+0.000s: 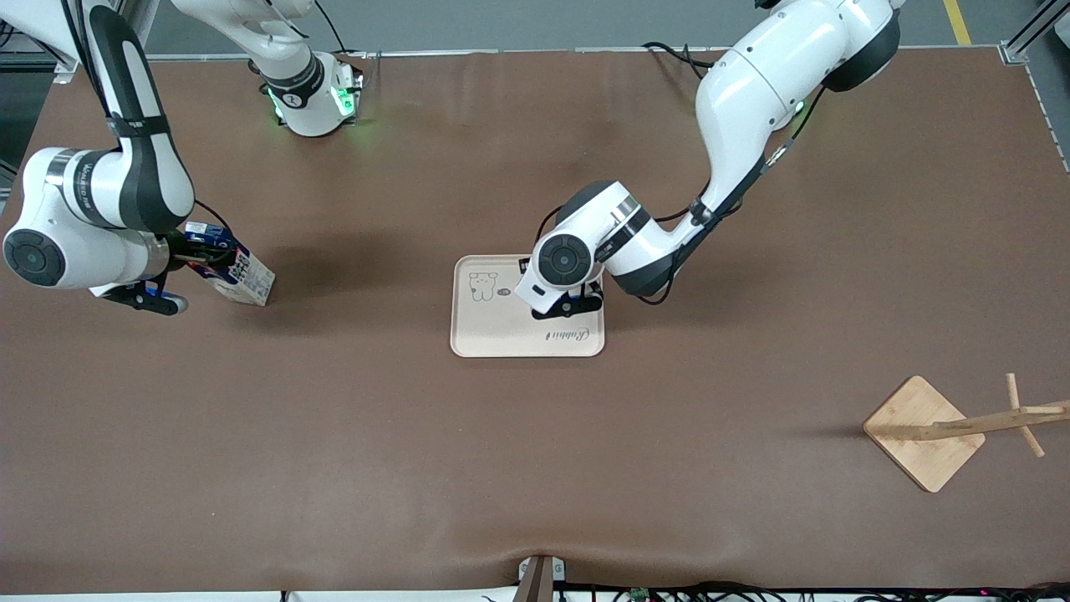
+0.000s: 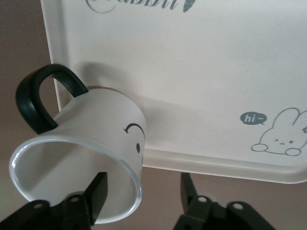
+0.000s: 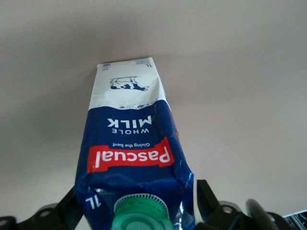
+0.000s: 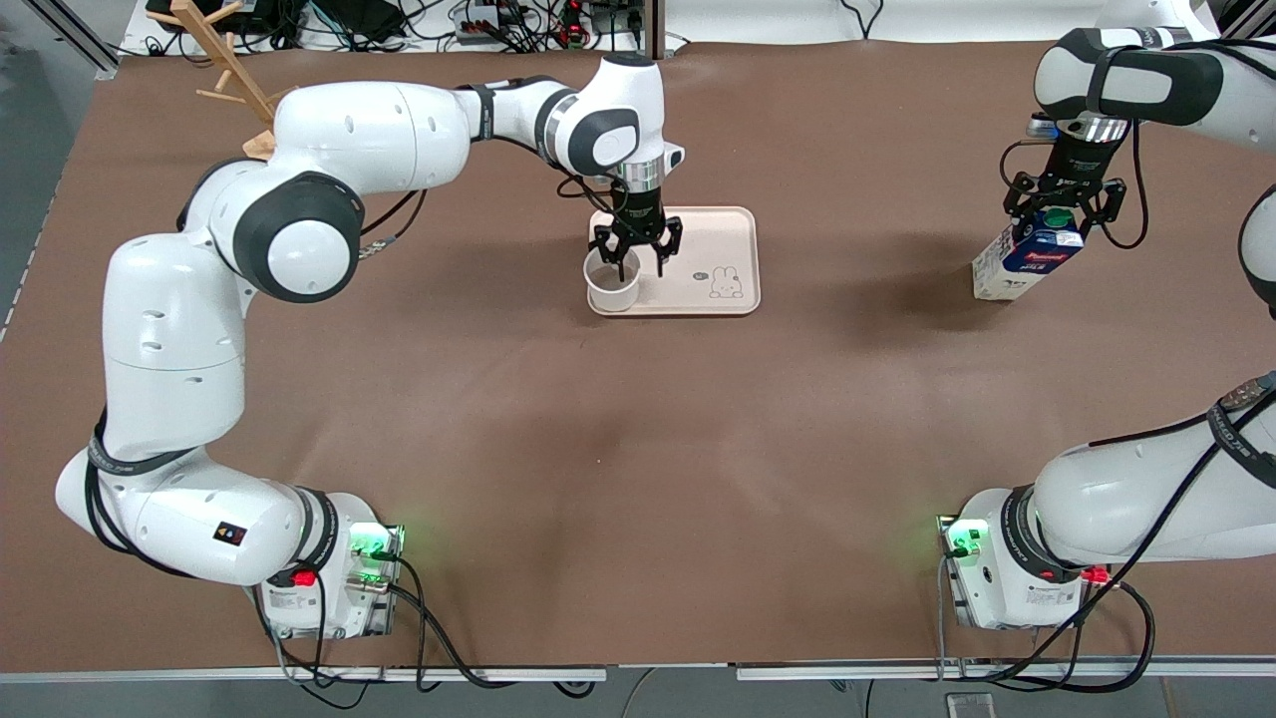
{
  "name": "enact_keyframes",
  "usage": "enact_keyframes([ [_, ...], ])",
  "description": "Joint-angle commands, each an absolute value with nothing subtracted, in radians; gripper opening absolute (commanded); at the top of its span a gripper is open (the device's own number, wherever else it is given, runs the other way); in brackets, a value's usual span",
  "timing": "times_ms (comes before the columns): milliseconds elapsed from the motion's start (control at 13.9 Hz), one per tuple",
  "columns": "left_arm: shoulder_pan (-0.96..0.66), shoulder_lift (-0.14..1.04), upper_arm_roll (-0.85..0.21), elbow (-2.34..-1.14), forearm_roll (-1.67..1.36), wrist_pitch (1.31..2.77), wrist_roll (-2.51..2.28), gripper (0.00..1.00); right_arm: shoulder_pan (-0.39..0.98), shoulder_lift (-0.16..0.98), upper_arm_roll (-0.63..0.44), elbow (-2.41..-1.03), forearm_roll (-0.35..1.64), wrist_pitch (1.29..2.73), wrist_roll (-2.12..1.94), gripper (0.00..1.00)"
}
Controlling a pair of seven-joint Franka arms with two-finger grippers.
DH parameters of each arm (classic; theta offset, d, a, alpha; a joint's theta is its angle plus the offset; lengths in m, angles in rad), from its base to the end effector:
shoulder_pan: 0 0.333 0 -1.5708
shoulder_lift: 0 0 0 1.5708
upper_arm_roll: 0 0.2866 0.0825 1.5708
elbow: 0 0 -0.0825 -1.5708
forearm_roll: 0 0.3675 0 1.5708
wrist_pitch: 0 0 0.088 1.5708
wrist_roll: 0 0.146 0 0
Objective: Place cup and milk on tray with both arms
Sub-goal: 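Carry the mug over the tray while the right gripper grasps the milk, then set the mug on the tray while the right gripper lifts the milk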
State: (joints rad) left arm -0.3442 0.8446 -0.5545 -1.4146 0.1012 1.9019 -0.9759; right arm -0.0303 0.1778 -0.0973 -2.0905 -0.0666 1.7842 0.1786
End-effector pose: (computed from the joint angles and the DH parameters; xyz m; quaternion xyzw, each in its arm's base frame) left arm 0.4495 -0.4748 0.1852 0.9770 0.0682 -0.2020 0.0032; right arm 0.4717 -0.0694 0.2583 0.9608 -0.1348 -0.2382 0.0445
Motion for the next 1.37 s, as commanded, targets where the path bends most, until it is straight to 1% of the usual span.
enact_keyframes([
  [0,-0.351,0.830,-0.554,-1.379,0.103,1.875,-0.960,1.00,-0.031,0.146,-0.091,-2.118,-0.038,1.789,0.198,0.33],
  [72,-0.351,0.813,-0.554,-1.378,0.103,1.844,-0.960,1.00,-0.031,0.147,-0.092,-2.115,-0.035,1.787,0.198,0.16],
  [144,-0.345,0.795,-0.554,-1.373,0.104,1.813,-0.960,1.00,-0.032,0.146,-0.091,-2.112,-0.034,1.784,0.198,0.14],
  [289,-0.328,0.741,-0.552,-1.362,0.106,1.740,-0.956,1.00,-0.029,0.140,-0.091,-2.093,-0.034,1.763,0.198,0.13],
  [361,-0.305,0.706,-0.552,-1.362,0.106,1.712,-0.951,1.00,-0.026,0.141,-0.091,-2.041,-0.032,1.706,0.198,0.12],
  [505,-0.244,0.625,-0.552,-1.365,0.110,1.695,-0.882,1.00,0.015,0.147,-0.091,-1.909,-0.002,1.581,0.202,0.12],
  [649,-0.178,0.562,-0.551,-1.368,0.115,1.651,-0.818,1.00,0.099,0.161,-0.091,-1.728,0.031,1.443,0.274,0.12],
  [722,-0.149,0.522,-0.552,-1.368,0.164,1.648,-0.781,1.00,0.145,0.193,-0.091,-1.638,0.031,1.404,0.291,0.12],
  [866,-0.071,0.471,-0.554,-1.368,0.213,1.646,-0.688,1.00,0.227,0.242,-0.091,-1.531,0.032,1.399,0.291,0.11],
  [1010,-0.008,0.433,-0.552,-1.370,0.218,1.612,-0.619,1.00,0.343,0.294,-0.091,-1.474,0.028,1.408,0.310,0.09],
  [1155,0.058,0.398,-0.552,-1.371,0.225,1.589,-0.551,1.00,0.402,0.368,-0.091,-1.386,0.093,1.407,0.449,0.09],
  [1299,0.135,0.358,-0.552,-1.371,0.230,1.588,-0.477,1.00,0.451,0.420,-0.091,-1.348,0.196,1.407,0.581,0.09],
])
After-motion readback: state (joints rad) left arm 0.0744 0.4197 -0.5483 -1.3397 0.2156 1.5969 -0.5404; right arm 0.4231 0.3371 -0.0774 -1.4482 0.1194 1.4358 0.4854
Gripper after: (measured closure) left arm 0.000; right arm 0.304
